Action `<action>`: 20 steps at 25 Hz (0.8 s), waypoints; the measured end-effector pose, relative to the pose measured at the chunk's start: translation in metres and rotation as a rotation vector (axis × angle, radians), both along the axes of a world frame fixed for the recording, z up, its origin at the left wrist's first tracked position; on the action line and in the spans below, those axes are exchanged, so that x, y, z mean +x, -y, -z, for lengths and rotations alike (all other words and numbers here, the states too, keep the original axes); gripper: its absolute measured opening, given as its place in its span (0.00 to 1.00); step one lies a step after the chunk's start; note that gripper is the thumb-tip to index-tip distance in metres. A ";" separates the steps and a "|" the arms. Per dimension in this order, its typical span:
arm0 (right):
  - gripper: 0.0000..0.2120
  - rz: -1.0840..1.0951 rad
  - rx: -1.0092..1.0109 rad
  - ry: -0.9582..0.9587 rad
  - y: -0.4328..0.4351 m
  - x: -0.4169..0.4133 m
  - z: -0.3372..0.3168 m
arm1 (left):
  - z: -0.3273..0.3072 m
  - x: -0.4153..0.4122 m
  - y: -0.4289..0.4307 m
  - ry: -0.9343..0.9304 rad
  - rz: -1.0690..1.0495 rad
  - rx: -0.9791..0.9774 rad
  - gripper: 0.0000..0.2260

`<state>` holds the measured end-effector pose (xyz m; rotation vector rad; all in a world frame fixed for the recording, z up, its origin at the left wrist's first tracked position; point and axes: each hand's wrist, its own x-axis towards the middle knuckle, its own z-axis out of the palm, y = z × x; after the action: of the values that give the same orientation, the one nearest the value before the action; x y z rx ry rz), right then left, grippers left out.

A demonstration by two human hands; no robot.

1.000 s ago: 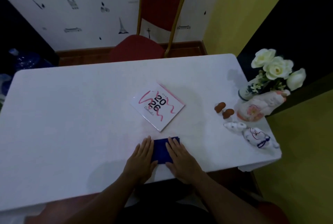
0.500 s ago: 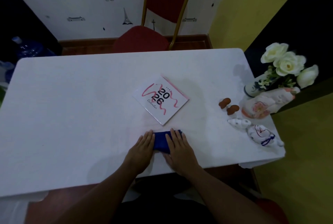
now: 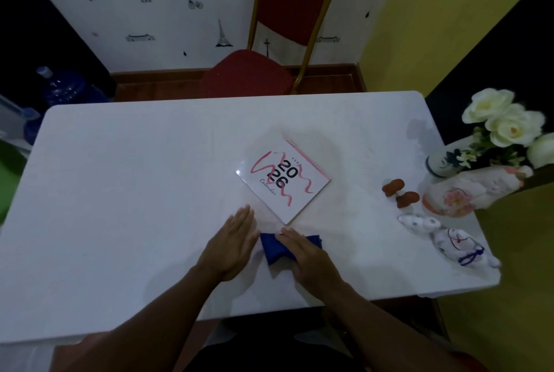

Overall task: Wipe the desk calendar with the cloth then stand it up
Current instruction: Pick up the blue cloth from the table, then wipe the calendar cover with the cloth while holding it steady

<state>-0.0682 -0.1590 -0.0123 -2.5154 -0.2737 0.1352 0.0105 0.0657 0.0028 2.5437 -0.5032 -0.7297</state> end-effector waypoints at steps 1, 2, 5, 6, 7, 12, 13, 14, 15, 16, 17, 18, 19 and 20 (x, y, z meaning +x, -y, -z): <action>0.27 0.033 0.031 0.012 0.004 0.005 -0.005 | 0.000 0.011 -0.001 0.022 -0.009 0.009 0.30; 0.26 0.085 0.072 0.027 0.008 0.013 -0.009 | 0.001 0.024 -0.001 0.036 -0.013 0.025 0.29; 0.26 0.326 0.221 0.047 0.018 0.050 -0.026 | 0.007 0.057 -0.004 0.071 0.005 0.102 0.28; 0.26 0.398 0.250 0.060 0.022 0.066 -0.031 | 0.009 0.066 -0.004 0.084 0.011 0.125 0.29; 0.27 0.456 0.270 0.072 0.026 0.084 -0.035 | 0.012 0.075 -0.004 0.094 0.012 0.142 0.29; 0.23 0.651 0.311 0.019 0.027 0.179 -0.037 | 0.035 0.103 -0.006 0.166 0.041 0.211 0.32; 0.22 0.673 0.294 0.006 0.024 0.194 -0.032 | 0.040 0.105 -0.007 0.182 0.047 0.218 0.32; 0.22 0.683 0.278 -0.017 0.020 0.207 -0.027 | 0.045 0.105 -0.009 0.204 0.046 0.219 0.33; 0.21 0.678 0.257 -0.055 0.015 0.217 -0.021 | 0.050 0.104 -0.009 0.230 0.037 0.214 0.33; 0.21 0.650 0.220 -0.110 0.009 0.226 -0.014 | 0.054 0.103 -0.010 0.251 0.019 0.202 0.33; 0.23 0.601 0.155 -0.177 0.001 0.232 -0.005 | 0.058 0.102 -0.009 0.262 -0.001 0.188 0.33; 0.25 0.540 0.066 -0.229 -0.007 0.234 0.004 | 0.061 0.100 -0.008 0.271 -0.017 0.181 0.33; 0.28 0.478 -0.038 -0.236 -0.013 0.233 0.011 | 0.064 0.099 -0.007 0.283 -0.028 0.183 0.32; 0.31 0.427 -0.140 -0.198 -0.017 0.232 0.018 | 0.068 0.098 -0.007 0.297 -0.035 0.190 0.32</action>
<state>0.1640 -0.1424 -0.0299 -2.6099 0.3627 0.2348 0.1085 0.0725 -0.0648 2.8509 -0.5026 -0.4042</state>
